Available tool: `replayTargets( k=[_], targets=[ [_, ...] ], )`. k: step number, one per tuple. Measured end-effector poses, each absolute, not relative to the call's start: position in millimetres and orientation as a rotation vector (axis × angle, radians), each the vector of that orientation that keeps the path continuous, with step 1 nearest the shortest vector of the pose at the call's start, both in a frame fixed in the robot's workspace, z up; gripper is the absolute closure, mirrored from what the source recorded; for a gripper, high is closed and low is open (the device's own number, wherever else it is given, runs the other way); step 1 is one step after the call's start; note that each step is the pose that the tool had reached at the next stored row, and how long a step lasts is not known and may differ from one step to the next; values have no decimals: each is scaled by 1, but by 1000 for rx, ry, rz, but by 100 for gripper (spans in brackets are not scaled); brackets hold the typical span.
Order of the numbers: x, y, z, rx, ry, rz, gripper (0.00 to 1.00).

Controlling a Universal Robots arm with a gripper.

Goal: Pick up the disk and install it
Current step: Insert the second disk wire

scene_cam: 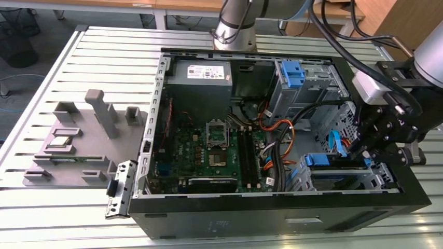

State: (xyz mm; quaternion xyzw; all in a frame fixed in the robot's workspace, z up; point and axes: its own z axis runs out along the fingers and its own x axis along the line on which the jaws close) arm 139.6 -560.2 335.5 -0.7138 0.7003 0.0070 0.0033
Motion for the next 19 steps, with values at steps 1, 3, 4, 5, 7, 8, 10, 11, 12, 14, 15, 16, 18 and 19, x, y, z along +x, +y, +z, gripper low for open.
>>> replayTargets(
  k=[1,3,4,5,7,8,10,11,12,14,15,16,18,19],
  targets=[
    [140,-560,335,-2239,2197,24,76],
    [142,-560,335,-2243,2201,27,76],
    [142,-560,335,-2245,2203,28,76],
    [143,-560,334,-2248,2206,29,76],
    [144,-560,334,-2251,2210,31,76],
    [144,-560,333,-2253,2211,33,76],
    [144,-560,333,-2255,2213,35,76],
    [144,-560,333,-2255,2213,35,76],
    [145,-560,333,-2255,2213,35,76],
    [145,-560,333,-2255,2213,36,76],
    [145,-560,333,-2255,2213,36,76],
    [145,-560,333,-2255,2213,36,76],
    [145,-560,333,-2255,2213,36,76],
    [145,-560,333,-2255,2213,36,76]
  ],
)
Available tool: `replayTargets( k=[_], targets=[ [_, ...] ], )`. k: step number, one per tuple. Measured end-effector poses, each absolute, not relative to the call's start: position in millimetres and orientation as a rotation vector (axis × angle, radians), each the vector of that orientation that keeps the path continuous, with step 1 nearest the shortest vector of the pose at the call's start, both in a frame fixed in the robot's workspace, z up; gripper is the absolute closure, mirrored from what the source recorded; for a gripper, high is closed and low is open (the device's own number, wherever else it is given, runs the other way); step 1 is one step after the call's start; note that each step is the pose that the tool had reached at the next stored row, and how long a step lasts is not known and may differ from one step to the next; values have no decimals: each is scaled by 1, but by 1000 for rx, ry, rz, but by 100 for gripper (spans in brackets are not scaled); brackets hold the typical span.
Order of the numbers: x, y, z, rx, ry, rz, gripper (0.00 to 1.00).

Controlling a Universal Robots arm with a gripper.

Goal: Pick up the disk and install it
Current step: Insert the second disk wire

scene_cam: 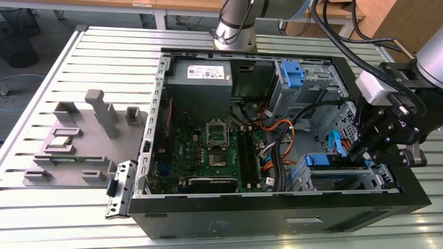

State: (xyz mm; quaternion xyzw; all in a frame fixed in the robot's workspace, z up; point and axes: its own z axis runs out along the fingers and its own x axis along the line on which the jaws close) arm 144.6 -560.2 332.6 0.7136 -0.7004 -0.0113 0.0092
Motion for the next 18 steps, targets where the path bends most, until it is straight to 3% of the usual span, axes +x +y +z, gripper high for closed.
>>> replayTargets(
  k=[4,6,18],
  targets=[
    [145,-560,333,2229,-2187,-35,76],
    [145,-560,333,2229,-2187,-35,83],
    [145,-560,334,2229,-2188,-36,83]
  ],
)
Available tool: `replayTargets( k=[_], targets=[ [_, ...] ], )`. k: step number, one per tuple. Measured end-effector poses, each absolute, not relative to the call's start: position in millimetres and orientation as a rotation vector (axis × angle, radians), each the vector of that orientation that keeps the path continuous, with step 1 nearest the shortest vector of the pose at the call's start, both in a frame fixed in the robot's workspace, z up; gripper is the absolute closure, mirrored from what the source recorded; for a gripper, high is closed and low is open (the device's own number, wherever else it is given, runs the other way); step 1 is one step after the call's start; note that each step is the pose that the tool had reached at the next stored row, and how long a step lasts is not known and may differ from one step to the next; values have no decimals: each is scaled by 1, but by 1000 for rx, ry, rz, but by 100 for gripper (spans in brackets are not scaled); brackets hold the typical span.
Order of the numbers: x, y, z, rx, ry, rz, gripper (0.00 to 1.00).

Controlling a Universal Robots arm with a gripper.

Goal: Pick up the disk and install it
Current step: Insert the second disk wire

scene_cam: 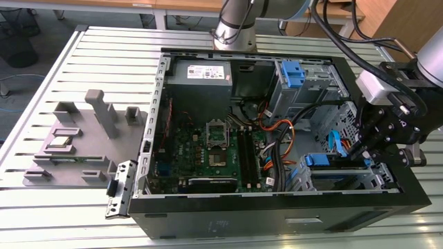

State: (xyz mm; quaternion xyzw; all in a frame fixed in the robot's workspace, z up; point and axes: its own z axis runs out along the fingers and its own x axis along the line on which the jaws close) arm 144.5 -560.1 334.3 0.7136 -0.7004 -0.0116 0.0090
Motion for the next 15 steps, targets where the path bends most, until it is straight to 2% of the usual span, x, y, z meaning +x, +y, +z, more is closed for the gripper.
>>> replayTargets(
  k=[15],
  targets=[
    [143,-560,336,2237,-2195,-53,83]
  ],
)
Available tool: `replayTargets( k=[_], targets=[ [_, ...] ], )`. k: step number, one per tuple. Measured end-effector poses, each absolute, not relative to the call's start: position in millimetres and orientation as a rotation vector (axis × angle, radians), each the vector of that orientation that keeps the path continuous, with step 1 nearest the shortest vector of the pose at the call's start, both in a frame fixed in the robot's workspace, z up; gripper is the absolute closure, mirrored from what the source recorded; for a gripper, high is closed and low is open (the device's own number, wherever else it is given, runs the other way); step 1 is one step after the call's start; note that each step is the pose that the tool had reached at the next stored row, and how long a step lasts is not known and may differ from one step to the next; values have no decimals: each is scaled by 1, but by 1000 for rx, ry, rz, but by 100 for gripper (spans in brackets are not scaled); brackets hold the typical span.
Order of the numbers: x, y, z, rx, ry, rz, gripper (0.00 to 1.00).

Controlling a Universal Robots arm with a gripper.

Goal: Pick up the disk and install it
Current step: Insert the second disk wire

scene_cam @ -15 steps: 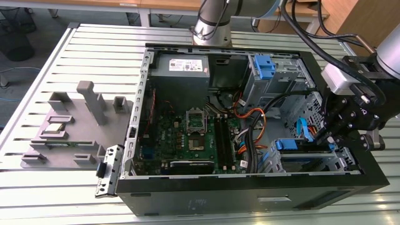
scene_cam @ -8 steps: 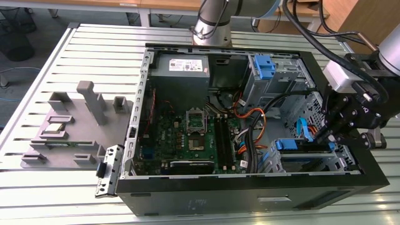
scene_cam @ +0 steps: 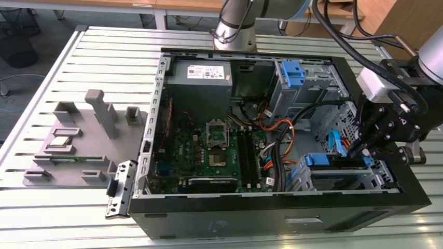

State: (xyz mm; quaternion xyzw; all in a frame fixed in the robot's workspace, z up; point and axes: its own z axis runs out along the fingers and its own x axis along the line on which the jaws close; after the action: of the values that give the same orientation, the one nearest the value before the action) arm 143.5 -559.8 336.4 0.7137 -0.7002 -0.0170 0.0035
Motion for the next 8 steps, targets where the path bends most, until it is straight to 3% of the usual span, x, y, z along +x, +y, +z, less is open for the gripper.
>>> replayTargets(
  k=[8],
  targets=[
    [143,-559,333,2238,-2198,-57,83]
  ],
)
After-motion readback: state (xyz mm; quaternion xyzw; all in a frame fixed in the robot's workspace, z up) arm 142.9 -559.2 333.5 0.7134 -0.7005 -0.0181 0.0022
